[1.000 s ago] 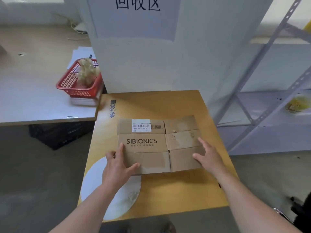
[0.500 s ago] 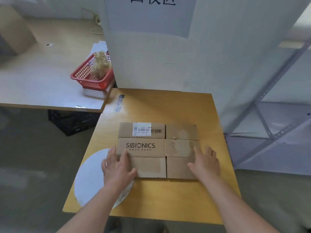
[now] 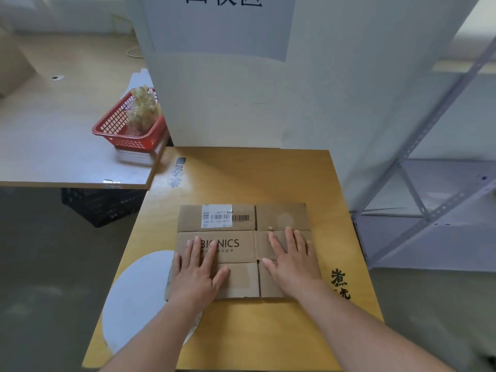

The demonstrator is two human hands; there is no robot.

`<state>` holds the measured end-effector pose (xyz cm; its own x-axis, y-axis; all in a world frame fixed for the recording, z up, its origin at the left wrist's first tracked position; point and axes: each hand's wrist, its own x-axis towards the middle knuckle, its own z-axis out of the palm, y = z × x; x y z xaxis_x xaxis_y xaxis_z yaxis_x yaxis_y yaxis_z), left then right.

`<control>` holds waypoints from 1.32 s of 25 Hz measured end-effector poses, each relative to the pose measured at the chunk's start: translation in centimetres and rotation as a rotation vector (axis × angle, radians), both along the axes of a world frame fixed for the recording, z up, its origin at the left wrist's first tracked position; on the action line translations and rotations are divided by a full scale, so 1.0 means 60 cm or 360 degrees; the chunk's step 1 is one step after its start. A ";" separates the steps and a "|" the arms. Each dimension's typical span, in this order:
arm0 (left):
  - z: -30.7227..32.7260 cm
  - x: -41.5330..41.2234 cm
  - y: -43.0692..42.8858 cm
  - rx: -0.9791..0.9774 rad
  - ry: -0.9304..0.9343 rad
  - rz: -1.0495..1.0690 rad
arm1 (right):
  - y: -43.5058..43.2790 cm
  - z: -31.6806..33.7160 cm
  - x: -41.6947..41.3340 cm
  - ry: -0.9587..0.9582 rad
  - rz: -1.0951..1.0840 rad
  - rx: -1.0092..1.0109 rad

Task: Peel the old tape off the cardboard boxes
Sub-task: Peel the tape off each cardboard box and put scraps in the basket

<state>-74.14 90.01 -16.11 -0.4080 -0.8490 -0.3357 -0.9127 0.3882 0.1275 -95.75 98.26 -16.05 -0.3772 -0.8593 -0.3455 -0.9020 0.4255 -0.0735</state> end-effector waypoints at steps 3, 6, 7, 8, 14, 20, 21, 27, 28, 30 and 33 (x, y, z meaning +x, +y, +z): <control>0.001 0.004 -0.008 -0.0005 0.0004 -0.0029 | -0.004 0.003 0.002 0.0011 -0.0003 0.0044; 0.018 0.011 -0.028 0.0054 0.0015 -0.0116 | -0.012 0.025 0.004 -0.0016 -0.0007 0.0122; 0.027 0.016 -0.035 0.0080 0.0043 -0.0151 | -0.016 0.037 0.008 -0.0017 -0.0018 0.0133; 0.037 0.022 -0.042 0.0095 0.0087 -0.0174 | -0.019 0.050 0.015 -0.0002 -0.0024 0.0107; 0.087 0.117 -0.058 -0.0149 0.0444 0.0034 | -0.060 0.109 0.159 0.0140 0.0199 -0.0362; 0.119 0.338 -0.074 -0.0444 0.0548 0.0251 | -0.143 0.141 0.374 0.0150 0.0474 -0.0577; 0.122 0.384 -0.082 -0.0454 0.0533 0.0305 | -0.161 0.143 0.415 0.0142 0.0528 -0.0585; 0.130 0.639 -0.119 -0.0444 0.0429 0.0588 | -0.251 0.143 0.675 0.0020 0.0837 -0.0643; 0.133 0.670 -0.121 -0.0441 0.0410 0.0632 | -0.263 0.143 0.706 0.0011 0.0869 -0.0648; 0.134 0.730 -0.122 -0.0455 0.0360 0.0735 | -0.285 0.146 0.766 -0.0013 0.0932 -0.0645; 0.131 0.809 -0.120 -0.0479 0.0318 0.0913 | -0.311 0.149 0.851 -0.0040 0.1069 -0.0633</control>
